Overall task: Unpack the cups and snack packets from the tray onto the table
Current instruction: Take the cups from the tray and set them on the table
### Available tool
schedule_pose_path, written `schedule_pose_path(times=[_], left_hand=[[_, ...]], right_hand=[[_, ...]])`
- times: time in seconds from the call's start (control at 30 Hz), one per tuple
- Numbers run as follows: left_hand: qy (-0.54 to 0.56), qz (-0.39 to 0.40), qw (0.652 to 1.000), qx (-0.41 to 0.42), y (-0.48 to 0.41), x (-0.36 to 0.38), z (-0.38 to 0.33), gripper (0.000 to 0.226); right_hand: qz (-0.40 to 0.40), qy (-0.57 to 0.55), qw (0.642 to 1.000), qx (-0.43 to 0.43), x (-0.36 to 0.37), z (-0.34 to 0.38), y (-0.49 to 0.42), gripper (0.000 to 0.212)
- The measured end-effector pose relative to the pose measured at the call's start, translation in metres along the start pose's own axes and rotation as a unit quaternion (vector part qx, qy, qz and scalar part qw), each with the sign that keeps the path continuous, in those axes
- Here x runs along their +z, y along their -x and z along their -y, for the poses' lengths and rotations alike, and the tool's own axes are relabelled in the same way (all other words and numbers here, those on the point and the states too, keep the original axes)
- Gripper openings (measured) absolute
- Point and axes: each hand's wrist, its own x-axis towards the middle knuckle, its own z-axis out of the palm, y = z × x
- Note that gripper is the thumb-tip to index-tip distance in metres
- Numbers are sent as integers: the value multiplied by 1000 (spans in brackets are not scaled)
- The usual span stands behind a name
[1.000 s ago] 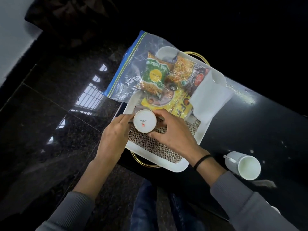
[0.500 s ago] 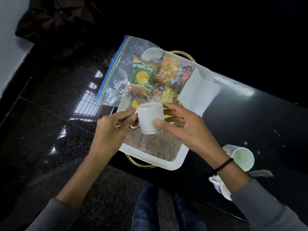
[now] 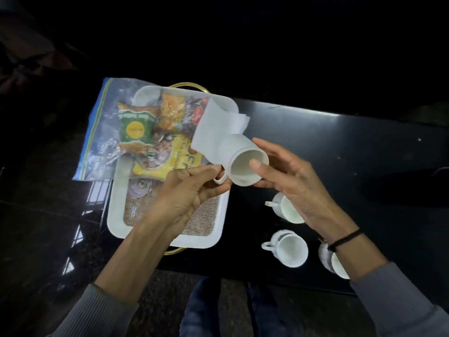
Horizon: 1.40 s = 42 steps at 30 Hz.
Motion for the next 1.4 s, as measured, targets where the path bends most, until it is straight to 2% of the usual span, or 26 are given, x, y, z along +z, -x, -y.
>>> schedule_pose_path(times=[0.1, 0.17, 0.27, 0.33, 0.4, 0.47, 0.5, 0.57, 0.6, 0.63, 0.7, 0.73, 0.9, 1.07, 1.17, 1.4], left_hand=[[22, 21, 999, -24, 1, 37, 10, 24], [38, 32, 998, -39, 1, 64, 20, 18], [25, 49, 997, -50, 2, 102, 40, 14], [-48, 61, 996, -34, 5, 123, 52, 15], [-194, 60, 979, 7, 6, 139, 63, 14], [-362, 36, 929, 64, 5, 155, 71, 23], [-452, 27, 885, 104, 3, 161, 74, 39], [-611, 54, 766, 191, 1, 173, 77, 76], [-653, 90, 715, 233, 2, 179, 78, 86], [-671, 132, 679, 267, 2, 186, 79, 90], [-681, 197, 637, 303, 2, 197, 81, 88], [-681, 211, 628, 311, 2, 200, 83, 85], [-681, 189, 636, 309, 2, 222, 95, 80], [-648, 124, 705, 261, -3, 234, 114, 66], [-630, 75, 729, 255, -5, 238, 123, 60], [-645, 68, 729, 219, -10, 249, 136, 63]], right_hand=[[-78, -10, 997, 4, -22, -1, 19, 35], [-127, 0, 992, 22, -34, -4, 32, 23], [-209, 99, 972, 36, -51, -10, 49, 16], [-255, 139, 956, 34, -67, -13, 61, 16], [-283, 160, 945, 30, -84, -16, 72, 16], [-299, 199, 933, 14, -103, -18, 83, 16], [-302, 222, 927, 3, -113, -20, 89, 15], [-297, 266, 917, -9, -129, -22, 97, 15], [-288, 283, 915, -11, -137, -23, 100, 16], [-278, 293, 915, -13, -144, -23, 103, 16], [-261, 302, 917, -17, -155, -22, 108, 17], [-257, 304, 917, -20, -159, -22, 109, 17], [-286, 241, 927, -18, -177, -28, 114, 14], [-274, 173, 946, 18, -190, -46, 122, 18], [-244, 184, 951, 38, -196, -57, 128, 23], [-209, 140, 967, 47, -204, -73, 129, 19]])
